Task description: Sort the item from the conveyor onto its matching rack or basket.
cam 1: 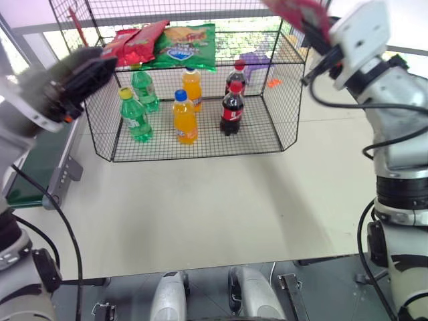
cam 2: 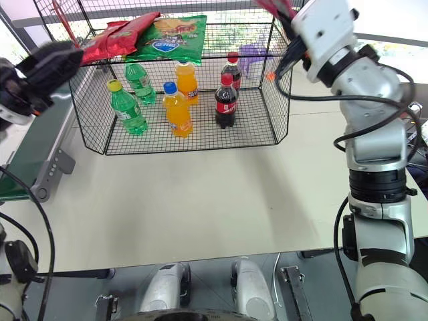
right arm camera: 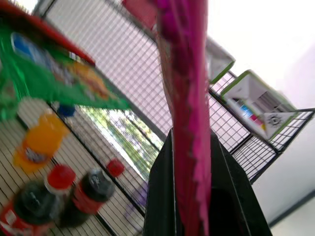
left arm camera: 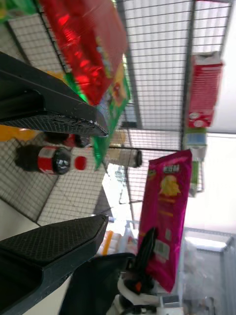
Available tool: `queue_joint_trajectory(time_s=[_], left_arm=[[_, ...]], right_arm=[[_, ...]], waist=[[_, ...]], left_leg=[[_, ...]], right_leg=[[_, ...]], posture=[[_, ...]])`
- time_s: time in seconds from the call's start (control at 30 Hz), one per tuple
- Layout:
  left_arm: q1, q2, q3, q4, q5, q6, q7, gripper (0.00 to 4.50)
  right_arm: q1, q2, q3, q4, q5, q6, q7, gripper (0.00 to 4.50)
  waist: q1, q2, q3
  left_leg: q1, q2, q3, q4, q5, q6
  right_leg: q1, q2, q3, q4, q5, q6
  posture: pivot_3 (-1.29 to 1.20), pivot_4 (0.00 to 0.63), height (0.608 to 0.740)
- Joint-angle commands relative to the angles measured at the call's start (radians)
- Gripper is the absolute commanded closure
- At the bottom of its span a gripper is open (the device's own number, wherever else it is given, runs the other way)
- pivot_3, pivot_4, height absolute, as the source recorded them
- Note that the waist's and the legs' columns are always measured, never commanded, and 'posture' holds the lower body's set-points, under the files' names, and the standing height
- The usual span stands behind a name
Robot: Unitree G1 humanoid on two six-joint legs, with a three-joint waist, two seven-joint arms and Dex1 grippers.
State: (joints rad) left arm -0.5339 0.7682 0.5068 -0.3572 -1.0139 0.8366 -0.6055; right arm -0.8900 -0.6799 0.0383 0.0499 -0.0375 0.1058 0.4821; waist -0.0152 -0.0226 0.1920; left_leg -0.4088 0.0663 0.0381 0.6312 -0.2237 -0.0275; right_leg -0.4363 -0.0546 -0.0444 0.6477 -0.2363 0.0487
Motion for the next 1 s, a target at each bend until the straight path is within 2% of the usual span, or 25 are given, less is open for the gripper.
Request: queue_joint_trajectory(time_s=[0.03,0.17,0.37,0.67,0.73,0.8,1.0], left_arm=[[0.057,-0.006,-0.043,-0.153,0.073,-0.036,0.099,1.91],[0.125,-0.052,-0.043,-0.247,0.052,-0.040,0.188,1.91],[0.201,-0.082,-0.070,-0.291,0.066,-0.059,0.226,1.91],[0.237,-0.107,-0.089,-0.290,0.091,-0.109,0.253,1.91],[0.244,-0.108,-0.093,-0.286,0.097,-0.118,0.252,1.85],[0.247,-0.107,-0.092,-0.279,0.103,-0.124,0.251,1.85],[0.247,-0.107,-0.097,-0.256,0.119,-0.139,0.245,1.85]], right_arm=[[-0.073,0.008,0.052,0.110,-0.122,-0.105,-0.051,4.50],[-0.148,0.049,0.097,0.266,-0.210,-0.159,-0.118,4.50],[-0.298,0.117,0.172,0.520,-0.342,-0.203,-0.224,4.50],[-0.420,0.238,0.221,0.765,-0.396,-0.177,-0.276,4.50],[-0.426,0.263,0.199,0.790,-0.371,-0.168,-0.276,3.94],[-0.432,0.273,0.179,0.809,-0.350,-0.161,-0.271,3.18],[-0.449,0.281,0.142,0.832,-0.298,-0.139,-0.222,0.17]], waist=[[0.001,0.000,0.000],[0.001,0.000,0.000],[-0.002,0.000,0.000],[0.000,0.000,0.000],[0.000,0.000,0.000],[-0.001,0.000,0.000],[-0.001,0.000,0.000]], left_leg=[[0.000,0.000,0.000,0.000,0.000,0.000],[0.000,0.000,0.001,0.000,0.000,0.000],[0.000,0.000,0.002,0.000,0.000,0.000],[0.000,0.000,0.002,0.000,0.000,0.000],[0.000,0.000,0.002,0.000,0.000,0.000],[0.000,0.000,0.002,0.000,0.000,0.000],[0.000,0.000,0.002,0.000,0.000,0.000]], right_leg=[[0.000,0.000,0.000,0.000,0.000,0.000],[0.000,0.000,0.001,0.000,0.000,0.000],[-0.001,0.000,0.002,0.000,0.000,0.000],[-0.001,0.000,0.003,0.000,0.000,0.000],[-0.001,0.000,0.003,0.000,0.000,0.000],[-0.001,0.000,0.003,0.000,0.000,0.000],[-0.001,0.000,0.003,0.000,0.000,0.000]], posture=[[0.00,0.150,0.740],[0.00,0.150,0.740],[0.00,0.150,0.740],[0.00,0.150,0.740],[0.00,0.150,0.740],[0.00,0.150,0.740],[0.00,0.150,0.740]])
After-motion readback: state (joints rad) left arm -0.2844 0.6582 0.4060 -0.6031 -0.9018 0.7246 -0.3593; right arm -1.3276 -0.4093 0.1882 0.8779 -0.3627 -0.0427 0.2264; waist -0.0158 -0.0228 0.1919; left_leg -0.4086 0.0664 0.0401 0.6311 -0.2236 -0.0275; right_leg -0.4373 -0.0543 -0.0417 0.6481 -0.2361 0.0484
